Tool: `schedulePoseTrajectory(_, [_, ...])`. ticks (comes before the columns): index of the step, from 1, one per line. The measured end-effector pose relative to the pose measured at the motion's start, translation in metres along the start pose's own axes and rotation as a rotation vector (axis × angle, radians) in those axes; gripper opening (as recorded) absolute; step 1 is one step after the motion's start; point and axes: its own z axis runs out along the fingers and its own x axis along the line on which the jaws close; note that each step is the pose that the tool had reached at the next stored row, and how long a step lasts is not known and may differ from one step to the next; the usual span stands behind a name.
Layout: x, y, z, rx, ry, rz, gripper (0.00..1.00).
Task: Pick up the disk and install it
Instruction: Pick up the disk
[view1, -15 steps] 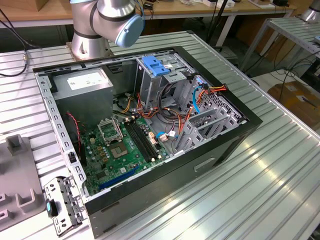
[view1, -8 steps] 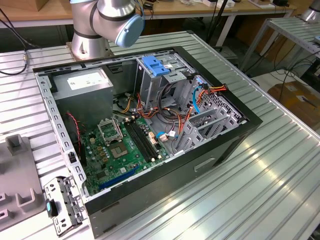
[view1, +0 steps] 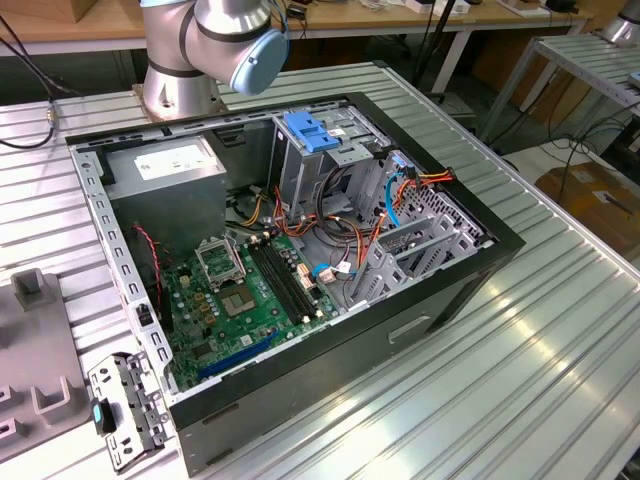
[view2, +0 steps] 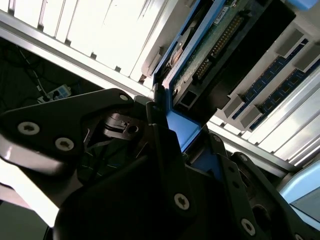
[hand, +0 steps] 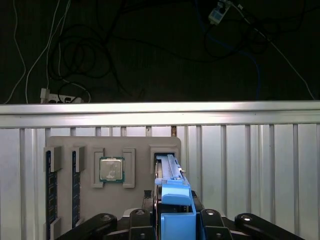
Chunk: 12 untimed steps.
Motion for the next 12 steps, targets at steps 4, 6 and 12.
schedulePoseTrajectory(4, [0.0,0.0,-0.0004,0.0001,0.0,0.0,0.37])
schedulePoseTrajectory(6, [0.0,0.0,-0.0013,0.0,0.0,0.0,0.37])
schedulePoseTrajectory(12, [0.0,0.0,-0.0026,0.0,0.0,0.0,0.37])
